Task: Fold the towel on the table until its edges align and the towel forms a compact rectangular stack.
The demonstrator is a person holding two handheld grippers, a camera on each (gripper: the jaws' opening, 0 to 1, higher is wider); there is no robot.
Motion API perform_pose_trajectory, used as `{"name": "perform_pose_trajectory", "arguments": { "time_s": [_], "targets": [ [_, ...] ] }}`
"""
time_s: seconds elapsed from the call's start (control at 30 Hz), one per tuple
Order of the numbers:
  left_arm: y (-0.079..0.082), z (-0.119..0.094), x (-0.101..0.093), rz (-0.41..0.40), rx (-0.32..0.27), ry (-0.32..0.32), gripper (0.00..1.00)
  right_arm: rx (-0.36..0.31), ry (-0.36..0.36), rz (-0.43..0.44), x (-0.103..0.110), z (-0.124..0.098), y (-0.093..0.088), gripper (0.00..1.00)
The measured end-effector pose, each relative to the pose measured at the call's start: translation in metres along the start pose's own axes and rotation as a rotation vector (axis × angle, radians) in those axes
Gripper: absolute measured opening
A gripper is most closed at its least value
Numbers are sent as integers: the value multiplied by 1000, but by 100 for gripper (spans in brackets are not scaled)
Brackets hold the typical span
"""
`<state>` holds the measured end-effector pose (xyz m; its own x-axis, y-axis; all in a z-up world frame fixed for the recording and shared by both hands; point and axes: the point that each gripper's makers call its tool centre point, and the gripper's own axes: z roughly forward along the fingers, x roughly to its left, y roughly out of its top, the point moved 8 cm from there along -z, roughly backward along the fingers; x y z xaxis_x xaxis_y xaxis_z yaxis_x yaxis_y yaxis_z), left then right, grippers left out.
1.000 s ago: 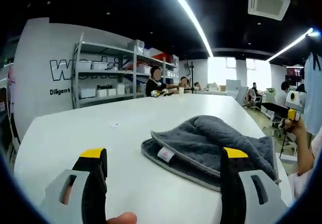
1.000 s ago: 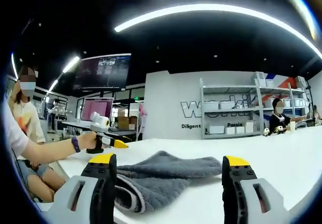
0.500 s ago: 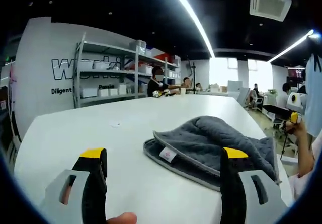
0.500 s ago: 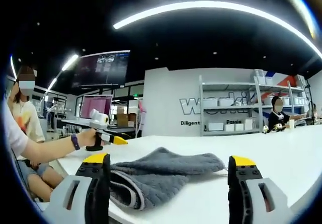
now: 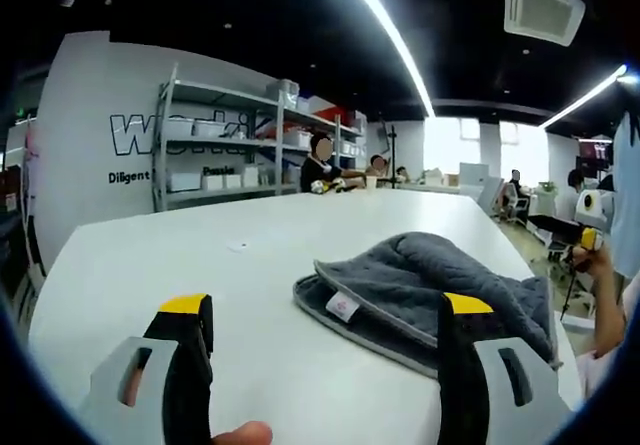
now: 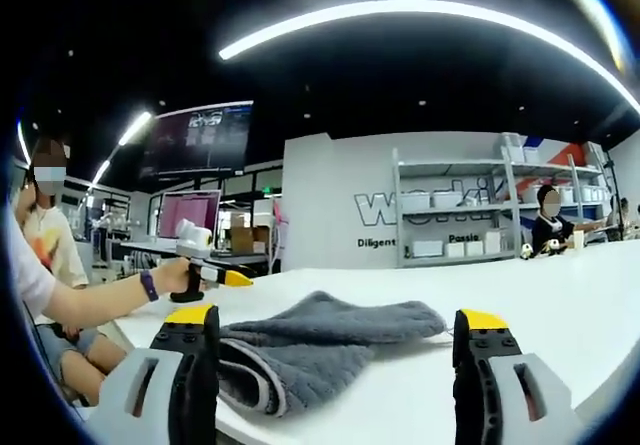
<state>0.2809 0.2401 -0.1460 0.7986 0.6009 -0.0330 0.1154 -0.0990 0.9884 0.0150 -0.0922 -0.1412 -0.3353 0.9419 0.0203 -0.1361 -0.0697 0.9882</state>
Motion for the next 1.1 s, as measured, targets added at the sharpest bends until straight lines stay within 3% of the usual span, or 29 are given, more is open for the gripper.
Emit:
{"name": "perform_pose_trajectory", "arguments": {
  "time_s": [0.23, 1.1],
  "targets": [
    [-2, -1, -1, -3, 2, 4, 91, -29, 2, 19, -1, -3, 5, 99],
    [-4, -1, 0, -3, 12, 20, 91, -8, -2, 23, -3, -3, 1, 99]
  ]
}}
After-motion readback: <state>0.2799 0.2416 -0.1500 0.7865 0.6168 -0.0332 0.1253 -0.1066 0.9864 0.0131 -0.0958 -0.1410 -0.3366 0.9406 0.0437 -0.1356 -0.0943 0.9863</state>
